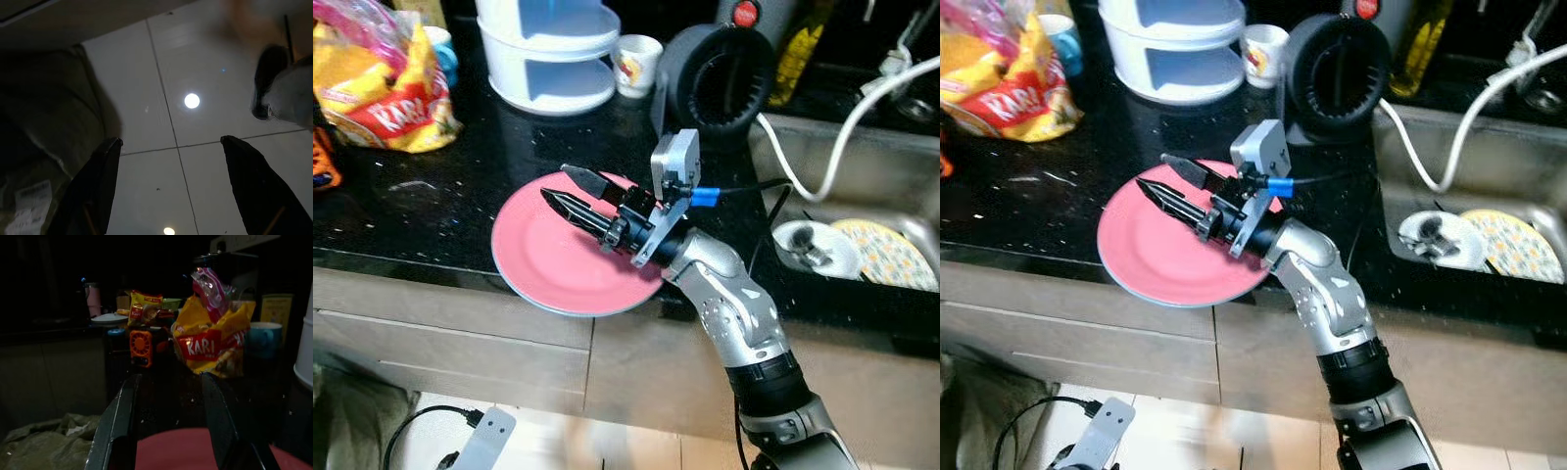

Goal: Kitchen organization

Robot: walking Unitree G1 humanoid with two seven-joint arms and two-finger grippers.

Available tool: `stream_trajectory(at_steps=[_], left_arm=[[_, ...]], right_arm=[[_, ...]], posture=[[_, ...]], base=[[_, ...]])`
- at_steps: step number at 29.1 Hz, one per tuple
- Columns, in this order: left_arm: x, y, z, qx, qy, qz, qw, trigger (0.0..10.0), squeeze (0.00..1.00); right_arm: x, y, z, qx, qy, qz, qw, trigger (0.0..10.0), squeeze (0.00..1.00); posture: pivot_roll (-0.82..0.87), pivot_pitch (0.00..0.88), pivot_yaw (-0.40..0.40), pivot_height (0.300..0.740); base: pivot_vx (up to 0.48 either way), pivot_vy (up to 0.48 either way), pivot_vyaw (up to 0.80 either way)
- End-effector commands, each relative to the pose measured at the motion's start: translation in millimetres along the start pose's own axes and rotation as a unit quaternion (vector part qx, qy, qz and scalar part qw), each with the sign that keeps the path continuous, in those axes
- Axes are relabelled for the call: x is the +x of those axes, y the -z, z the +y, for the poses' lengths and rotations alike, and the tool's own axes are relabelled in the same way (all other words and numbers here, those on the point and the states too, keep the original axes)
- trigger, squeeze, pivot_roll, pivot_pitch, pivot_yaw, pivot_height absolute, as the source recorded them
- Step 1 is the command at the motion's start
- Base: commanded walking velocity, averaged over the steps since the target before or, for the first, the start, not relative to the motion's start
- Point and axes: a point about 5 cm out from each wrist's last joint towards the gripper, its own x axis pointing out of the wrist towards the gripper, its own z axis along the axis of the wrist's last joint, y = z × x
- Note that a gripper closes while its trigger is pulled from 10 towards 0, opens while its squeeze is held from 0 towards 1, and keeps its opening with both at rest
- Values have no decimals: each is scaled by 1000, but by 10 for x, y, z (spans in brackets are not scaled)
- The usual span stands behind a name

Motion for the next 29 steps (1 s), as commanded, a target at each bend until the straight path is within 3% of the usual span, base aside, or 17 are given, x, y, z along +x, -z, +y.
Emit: stream_trajectory(at_steps=[1,8,18,23,26,29], left_arm=[[-10,72,-45,0,8,14,1000,10000,0],[-11,85,-69,-17,22,20,999,10000,0],[-15,107,-53,-18,13,24,999,10000,0],[-13,98,-94,-18,19,23,999,10000,0],[-13,97,-108,-19,21,23,999,10000,0],[-14,102,-116,-19,22,23,999,10000,0]], right_arm=[[9,-10,4,6,2,-11,1000,10000,0],[-12,-74,-174,15,82,-38,996,10000,0],[-141,-165,-302,-12,105,-22,994,10000,0],[-260,-163,-241,-79,39,50,995,10000,0],[-338,-257,-265,-85,27,51,995,10000,0],[-486,-368,-162,-77,-60,66,993,10000,0]], posture=[[121,49,-63,740],[120,55,-57,740],[110,63,-53,740],[106,64,-55,740],[104,64,-56,740],[104,65,-56,740]], base=[[0,0,775],[0,0,453],[0,-47,0],[0,0,0],[0,0,0],[0,0,0]])
